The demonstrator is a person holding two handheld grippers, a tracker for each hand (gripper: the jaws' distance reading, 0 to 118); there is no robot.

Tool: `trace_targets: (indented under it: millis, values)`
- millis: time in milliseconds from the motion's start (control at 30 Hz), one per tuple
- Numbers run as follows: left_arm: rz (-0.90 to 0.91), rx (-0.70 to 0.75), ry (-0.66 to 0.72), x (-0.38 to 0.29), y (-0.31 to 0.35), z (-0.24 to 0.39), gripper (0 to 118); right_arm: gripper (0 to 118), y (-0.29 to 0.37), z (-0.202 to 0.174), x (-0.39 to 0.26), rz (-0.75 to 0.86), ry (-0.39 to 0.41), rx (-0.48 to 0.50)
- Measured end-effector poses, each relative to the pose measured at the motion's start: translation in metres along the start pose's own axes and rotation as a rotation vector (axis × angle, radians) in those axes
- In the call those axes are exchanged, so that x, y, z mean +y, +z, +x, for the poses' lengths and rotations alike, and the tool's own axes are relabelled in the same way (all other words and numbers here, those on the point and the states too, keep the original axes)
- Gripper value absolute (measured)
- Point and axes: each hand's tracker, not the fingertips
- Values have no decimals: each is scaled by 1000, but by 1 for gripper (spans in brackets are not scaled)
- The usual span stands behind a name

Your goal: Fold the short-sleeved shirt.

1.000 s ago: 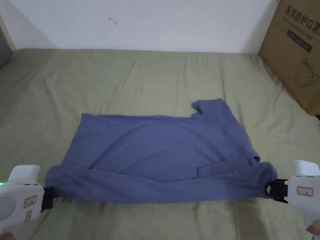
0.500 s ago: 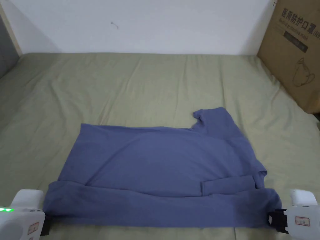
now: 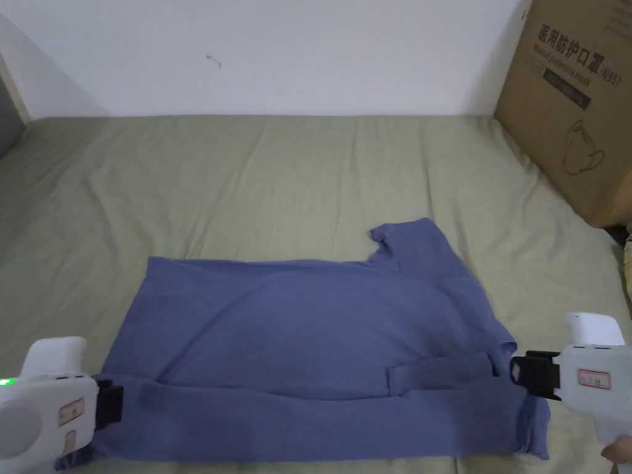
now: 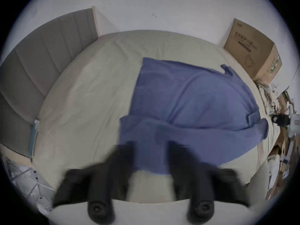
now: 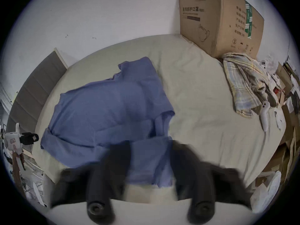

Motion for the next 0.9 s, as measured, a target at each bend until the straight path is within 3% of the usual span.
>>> trace_targets:
  millis: [33, 267, 333, 367, 400, 467, 600, 767, 900]
  values:
    - [-8, 13, -10, 3, -9, 7, 1, 0, -8, -4, 1, 7, 0, -31]
    - [-66, -10, -7, 30, -55, 26, 0, 0, -53, -8, 41, -53, -47, -1]
    - [-56, -11, -7, 42, -61, 31, 0, 0, -65, -6, 65, -41, -115, 51]
    - [-54, -14, -9, 50, -64, 33, 0, 7, -73, -4, 80, -39, -145, 64]
    - [-52, -17, -14, 56, -68, 35, 0, 31, -90, 4, 101, -50, -141, 71]
    - [-51, -17, -27, 67, -75, 40, 0, 92, -110, 3, 132, -50, -135, 74]
    - [-55, -14, -37, 81, -92, 44, 0, 91, -153, -8, 182, -80, 5, -20]
    - [-103, 6, -72, 85, -113, 47, 0, 91, -206, -14, 210, -118, -16, -10]
    - [-117, 15, -60, 87, -123, 40, 0, 91, -241, -17, 216, -174, 52, -46]
